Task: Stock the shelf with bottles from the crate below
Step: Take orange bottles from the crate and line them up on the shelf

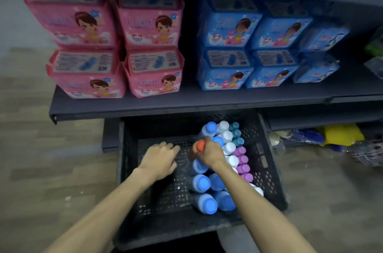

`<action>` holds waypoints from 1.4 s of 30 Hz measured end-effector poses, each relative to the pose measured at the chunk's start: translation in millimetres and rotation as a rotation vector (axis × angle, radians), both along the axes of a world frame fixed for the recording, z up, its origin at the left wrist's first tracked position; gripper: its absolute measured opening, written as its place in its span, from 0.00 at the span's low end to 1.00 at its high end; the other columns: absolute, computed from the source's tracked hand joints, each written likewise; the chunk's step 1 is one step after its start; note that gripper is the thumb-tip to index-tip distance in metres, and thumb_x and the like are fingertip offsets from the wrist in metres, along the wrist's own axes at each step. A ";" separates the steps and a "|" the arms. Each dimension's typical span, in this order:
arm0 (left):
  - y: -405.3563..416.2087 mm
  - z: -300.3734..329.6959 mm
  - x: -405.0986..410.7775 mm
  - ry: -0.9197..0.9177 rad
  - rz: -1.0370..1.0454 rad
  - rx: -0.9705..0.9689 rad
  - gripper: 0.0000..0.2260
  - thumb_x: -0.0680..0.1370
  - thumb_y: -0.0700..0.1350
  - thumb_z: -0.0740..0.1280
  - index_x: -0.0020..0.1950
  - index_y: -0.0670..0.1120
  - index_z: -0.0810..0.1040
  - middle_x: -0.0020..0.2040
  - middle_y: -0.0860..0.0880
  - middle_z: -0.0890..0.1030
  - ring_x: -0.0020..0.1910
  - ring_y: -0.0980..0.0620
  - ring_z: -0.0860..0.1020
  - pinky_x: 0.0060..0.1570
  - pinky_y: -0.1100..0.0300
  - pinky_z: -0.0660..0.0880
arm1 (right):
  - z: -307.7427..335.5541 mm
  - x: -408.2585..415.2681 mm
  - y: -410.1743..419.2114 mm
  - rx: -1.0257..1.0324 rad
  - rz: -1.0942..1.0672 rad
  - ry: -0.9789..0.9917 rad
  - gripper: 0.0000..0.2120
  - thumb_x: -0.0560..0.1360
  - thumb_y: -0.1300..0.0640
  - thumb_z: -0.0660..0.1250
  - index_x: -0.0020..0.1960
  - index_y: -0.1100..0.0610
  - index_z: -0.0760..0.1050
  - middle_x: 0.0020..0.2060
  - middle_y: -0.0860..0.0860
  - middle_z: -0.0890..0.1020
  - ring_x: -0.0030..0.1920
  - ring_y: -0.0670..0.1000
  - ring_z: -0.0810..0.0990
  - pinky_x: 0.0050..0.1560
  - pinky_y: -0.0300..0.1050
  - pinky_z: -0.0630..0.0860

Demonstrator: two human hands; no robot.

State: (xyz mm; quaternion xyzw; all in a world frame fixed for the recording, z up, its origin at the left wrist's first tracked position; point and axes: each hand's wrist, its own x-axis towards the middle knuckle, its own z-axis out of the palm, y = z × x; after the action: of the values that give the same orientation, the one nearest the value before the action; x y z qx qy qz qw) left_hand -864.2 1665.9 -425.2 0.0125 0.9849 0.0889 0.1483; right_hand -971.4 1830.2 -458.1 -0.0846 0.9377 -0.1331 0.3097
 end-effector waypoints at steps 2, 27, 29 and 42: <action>2.3 -8.5 3.4 -0.014 0.024 0.018 0.13 0.74 0.48 0.62 0.57 0.46 0.74 0.50 0.48 0.79 0.51 0.45 0.77 0.47 0.52 0.74 | -6.0 -0.8 -7.3 0.026 0.010 0.042 0.23 0.77 0.53 0.65 0.68 0.61 0.65 0.58 0.61 0.80 0.59 0.63 0.79 0.54 0.54 0.76; -21.7 -0.6 7.1 0.026 0.085 -0.041 0.16 0.77 0.50 0.60 0.64 0.47 0.70 0.56 0.47 0.78 0.58 0.46 0.74 0.51 0.53 0.72 | 32.1 7.9 -20.3 -0.271 0.106 0.269 0.17 0.70 0.52 0.71 0.55 0.52 0.69 0.46 0.50 0.80 0.44 0.54 0.81 0.39 0.46 0.75; -24.7 13.6 1.0 0.054 0.023 -0.109 0.17 0.77 0.52 0.61 0.64 0.47 0.70 0.57 0.47 0.78 0.58 0.45 0.75 0.52 0.53 0.72 | 50.9 10.8 -20.4 -0.354 0.088 0.284 0.19 0.69 0.52 0.72 0.54 0.51 0.67 0.44 0.49 0.80 0.43 0.53 0.80 0.40 0.46 0.74; -65.8 145.0 -28.9 0.465 -0.218 -0.206 0.16 0.73 0.52 0.66 0.57 0.46 0.73 0.49 0.46 0.79 0.49 0.42 0.79 0.42 0.52 0.73 | 192.2 19.1 -31.3 -0.597 0.400 0.688 0.28 0.71 0.46 0.74 0.63 0.55 0.67 0.50 0.50 0.78 0.50 0.54 0.76 0.51 0.50 0.74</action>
State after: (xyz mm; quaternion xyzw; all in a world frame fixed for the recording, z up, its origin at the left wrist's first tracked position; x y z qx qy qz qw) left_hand -893.1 1600.1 -280.2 0.1233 0.9891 -0.0335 -0.0728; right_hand -952.3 1798.9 -266.0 -0.3870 0.8718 -0.2982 -0.0357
